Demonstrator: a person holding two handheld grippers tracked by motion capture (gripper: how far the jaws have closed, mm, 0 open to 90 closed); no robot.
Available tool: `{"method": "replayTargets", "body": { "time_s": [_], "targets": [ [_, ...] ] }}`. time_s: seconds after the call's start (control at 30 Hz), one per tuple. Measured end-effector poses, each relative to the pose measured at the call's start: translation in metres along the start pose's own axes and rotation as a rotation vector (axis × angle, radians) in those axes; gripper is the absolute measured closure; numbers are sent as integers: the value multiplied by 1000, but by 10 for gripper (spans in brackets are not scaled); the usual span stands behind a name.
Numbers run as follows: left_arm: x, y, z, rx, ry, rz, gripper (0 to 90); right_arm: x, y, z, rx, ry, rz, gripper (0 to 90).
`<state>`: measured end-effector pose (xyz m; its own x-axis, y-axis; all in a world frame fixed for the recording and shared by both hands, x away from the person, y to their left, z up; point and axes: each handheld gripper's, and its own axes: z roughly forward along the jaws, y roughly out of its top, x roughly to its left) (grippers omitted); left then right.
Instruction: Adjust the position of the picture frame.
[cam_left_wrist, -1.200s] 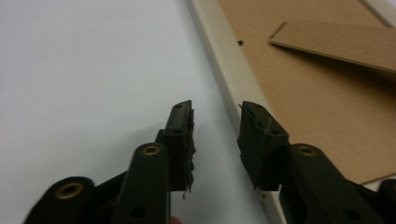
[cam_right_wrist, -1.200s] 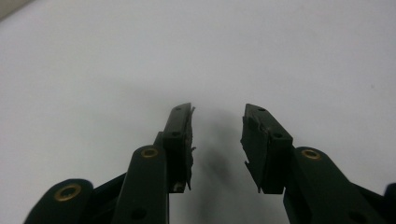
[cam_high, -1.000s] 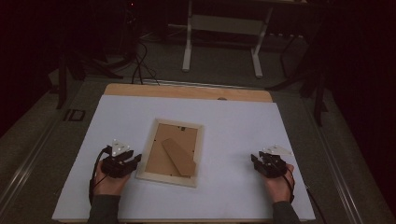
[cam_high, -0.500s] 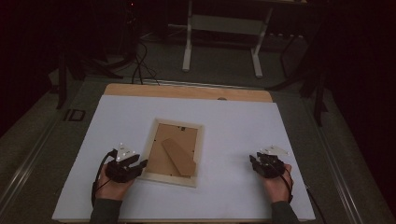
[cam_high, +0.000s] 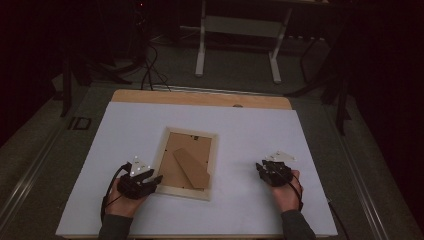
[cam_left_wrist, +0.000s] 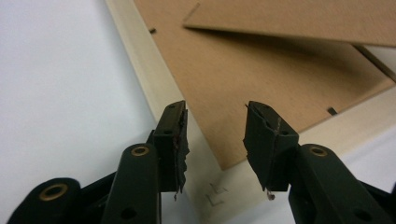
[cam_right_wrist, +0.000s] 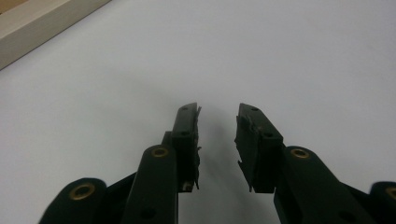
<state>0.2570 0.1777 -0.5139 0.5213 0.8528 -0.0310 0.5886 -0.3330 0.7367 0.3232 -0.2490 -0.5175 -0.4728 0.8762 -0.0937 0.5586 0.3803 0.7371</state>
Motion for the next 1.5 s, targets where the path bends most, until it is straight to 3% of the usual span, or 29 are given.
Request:
{"method": "replayTargets", "body": {
  "time_s": [0.23,0.5,0.6,0.77,0.87,1.17,1.4,1.5],
  "targets": [
    [-6,-2,1,10,-38,14,699,6,18,14,-7,57,-14,726],
    [-9,-7,-2,14,-91,20,768,26,49,34,-22,124,-65,832],
    [-12,-8,-2,26,-102,37,806,32,55,41,-16,142,-76,885],
    [-14,-10,-2,27,-143,64,876,36,59,49,-5,157,-74,898],
    [-17,-10,-3,35,-162,91,900,42,64,59,2,193,-64,899],
    [-21,-14,-5,50,-165,106,900,58,83,73,3,207,-106,900],
    [-27,-21,-5,116,-137,157,900,71,94,87,8,209,-131,900],
    [-27,-21,-5,115,-139,146,900,74,96,91,13,210,-133,899]
  ]
}}
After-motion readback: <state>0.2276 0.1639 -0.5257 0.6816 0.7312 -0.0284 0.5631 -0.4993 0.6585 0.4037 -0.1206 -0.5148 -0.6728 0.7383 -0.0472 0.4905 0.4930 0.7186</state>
